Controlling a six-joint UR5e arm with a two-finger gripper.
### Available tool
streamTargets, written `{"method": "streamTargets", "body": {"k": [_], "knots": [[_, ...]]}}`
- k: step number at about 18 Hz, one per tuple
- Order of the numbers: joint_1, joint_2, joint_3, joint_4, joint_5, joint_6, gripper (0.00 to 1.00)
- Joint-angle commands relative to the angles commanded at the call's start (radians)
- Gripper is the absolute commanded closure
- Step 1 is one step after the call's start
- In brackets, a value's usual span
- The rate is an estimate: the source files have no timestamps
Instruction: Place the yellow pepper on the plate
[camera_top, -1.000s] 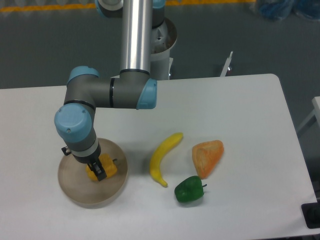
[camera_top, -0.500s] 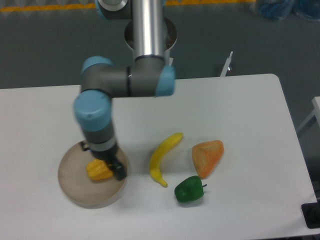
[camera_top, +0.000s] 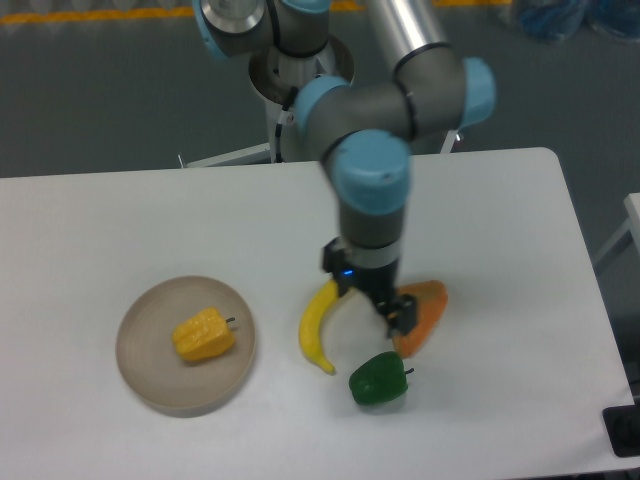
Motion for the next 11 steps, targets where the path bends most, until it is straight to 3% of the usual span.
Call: {"method": "streamTargets", "body": {"k": [5,11], "knots": [[0.08,0.003,-0.023,-0.043,0.017,0.175,0.0],[0.095,-0.002,-0.035,-0.041,0.021,0.201,0.0]]}}
